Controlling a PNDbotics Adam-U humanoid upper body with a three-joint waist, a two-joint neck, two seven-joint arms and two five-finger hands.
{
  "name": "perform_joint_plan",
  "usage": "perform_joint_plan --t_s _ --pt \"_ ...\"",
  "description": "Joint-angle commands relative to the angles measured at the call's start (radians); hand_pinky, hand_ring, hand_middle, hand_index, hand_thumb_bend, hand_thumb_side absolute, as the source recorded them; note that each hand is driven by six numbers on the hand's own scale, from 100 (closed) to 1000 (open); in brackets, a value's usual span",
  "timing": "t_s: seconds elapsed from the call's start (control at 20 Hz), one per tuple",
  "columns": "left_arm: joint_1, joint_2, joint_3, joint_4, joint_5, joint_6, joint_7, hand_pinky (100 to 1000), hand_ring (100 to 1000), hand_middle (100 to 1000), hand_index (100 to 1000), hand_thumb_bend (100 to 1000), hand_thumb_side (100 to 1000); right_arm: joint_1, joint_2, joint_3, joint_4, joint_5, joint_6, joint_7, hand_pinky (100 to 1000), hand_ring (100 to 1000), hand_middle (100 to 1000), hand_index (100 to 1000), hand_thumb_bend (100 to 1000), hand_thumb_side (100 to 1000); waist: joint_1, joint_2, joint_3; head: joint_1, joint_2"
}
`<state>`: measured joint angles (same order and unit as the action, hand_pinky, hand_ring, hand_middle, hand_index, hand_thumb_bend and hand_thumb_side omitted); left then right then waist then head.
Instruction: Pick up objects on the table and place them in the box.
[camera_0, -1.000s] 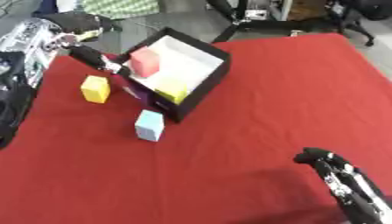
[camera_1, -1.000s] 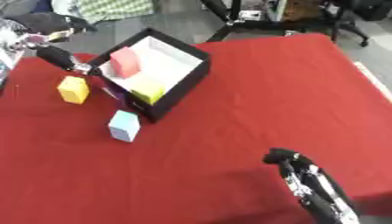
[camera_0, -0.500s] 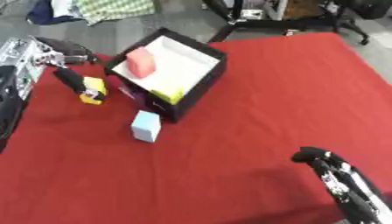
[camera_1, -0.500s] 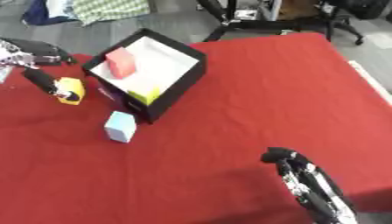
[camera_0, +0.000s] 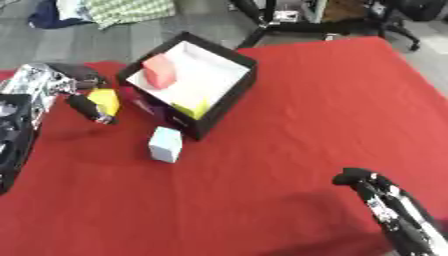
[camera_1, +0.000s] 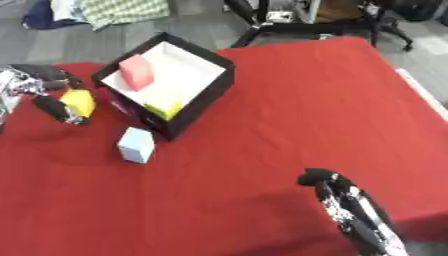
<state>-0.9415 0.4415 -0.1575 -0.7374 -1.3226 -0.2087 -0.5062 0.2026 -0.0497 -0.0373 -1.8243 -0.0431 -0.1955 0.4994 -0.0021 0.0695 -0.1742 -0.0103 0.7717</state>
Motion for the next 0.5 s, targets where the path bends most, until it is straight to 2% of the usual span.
perform_joint_plan --t_s 0.05,0.25,0.5 --pt "-0.015 0.013 0.014 -0.004 -0.012 0.022 0.083 809 801 833 977 457 573 -0.007 -0.008 -0.003 -0.012 0.001 -0.002 -0.001 1000 802 713 814 100 585 -0.014 -0.014 -0.001 -0.003 -0.002" --pt "-0.016 0.016 0.012 0.002 -0.009 0.033 0.124 809 802 835 980 450 578 -0.007 -0.008 -0.003 -0.012 0.002 -0.002 -0.002 1000 802 714 815 100 589 -0.014 -0.014 -0.001 -0.003 -0.002" --pt "-0.011 0.019 0.013 0.021 -0.022 0.035 0.081 810 806 835 977 442 583 -0.008 -0.008 -0.003 -0.011 0.001 -0.002 -0.001 1000 802 713 815 100 587 -0.014 -0.014 -0.001 -0.006 -0.002"
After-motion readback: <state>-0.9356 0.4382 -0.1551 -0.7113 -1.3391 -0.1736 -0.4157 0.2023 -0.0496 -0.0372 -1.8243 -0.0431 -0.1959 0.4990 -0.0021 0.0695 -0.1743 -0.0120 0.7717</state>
